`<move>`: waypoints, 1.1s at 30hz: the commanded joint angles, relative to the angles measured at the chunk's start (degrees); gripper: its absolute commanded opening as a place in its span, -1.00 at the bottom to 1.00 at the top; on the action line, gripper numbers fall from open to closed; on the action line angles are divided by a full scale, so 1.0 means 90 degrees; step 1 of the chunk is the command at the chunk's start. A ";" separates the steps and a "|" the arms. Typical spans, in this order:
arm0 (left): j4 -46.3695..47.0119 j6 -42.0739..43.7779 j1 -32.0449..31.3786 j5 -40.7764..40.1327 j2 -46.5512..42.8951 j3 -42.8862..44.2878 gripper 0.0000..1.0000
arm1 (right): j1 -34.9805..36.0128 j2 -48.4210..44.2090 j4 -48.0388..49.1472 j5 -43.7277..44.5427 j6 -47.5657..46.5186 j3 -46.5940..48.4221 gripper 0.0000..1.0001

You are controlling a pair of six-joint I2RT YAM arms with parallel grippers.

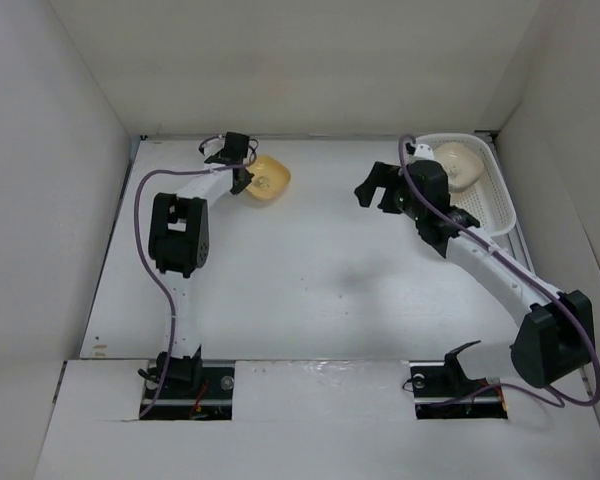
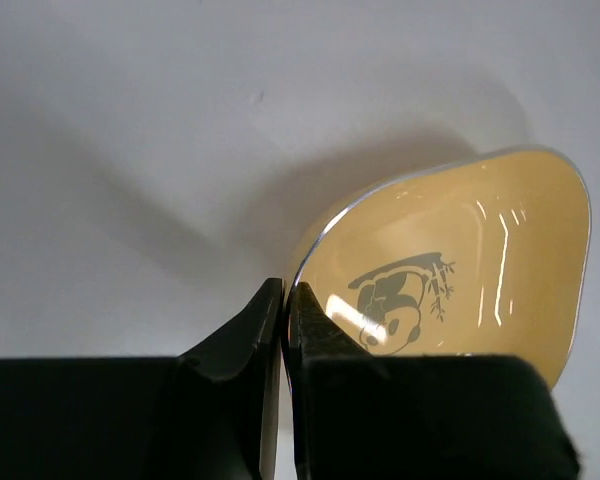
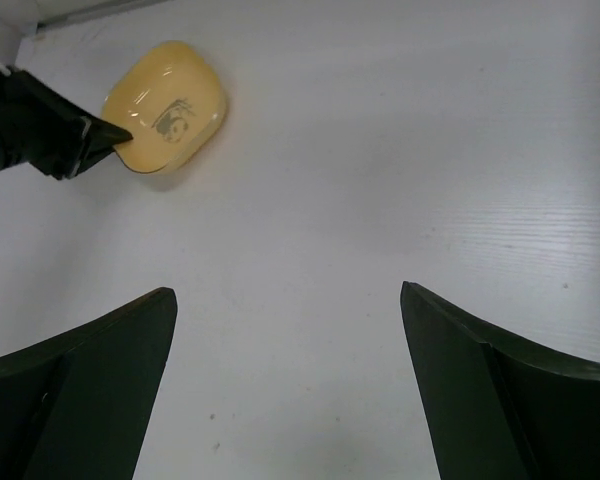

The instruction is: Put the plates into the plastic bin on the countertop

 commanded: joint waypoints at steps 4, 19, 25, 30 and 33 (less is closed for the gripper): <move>0.1054 0.1619 -0.0884 0.0031 -0.2874 -0.2121 -1.00 | 0.0595 0.0115 0.0191 -0.0142 -0.0945 0.0431 0.98; 0.1768 0.1933 -0.2125 0.1718 -0.4293 -0.3735 -1.00 | 0.0654 0.0905 0.0132 -0.0377 -0.0945 0.0676 0.85; 0.2061 0.1815 -0.2125 0.2092 -0.4673 -0.3940 -1.00 | 0.0595 0.1461 0.0191 -0.0240 -0.0887 0.0676 0.29; 0.1837 0.1815 -0.2125 0.1830 -0.4742 -0.3853 -0.30 | 0.0449 0.1531 0.0191 -0.0456 -0.0594 0.0676 -1.00; 0.1369 0.1572 -0.2125 0.1411 -0.4917 -0.3725 0.99 | 0.0275 0.1209 0.0191 -0.0056 -0.0535 0.0676 -1.00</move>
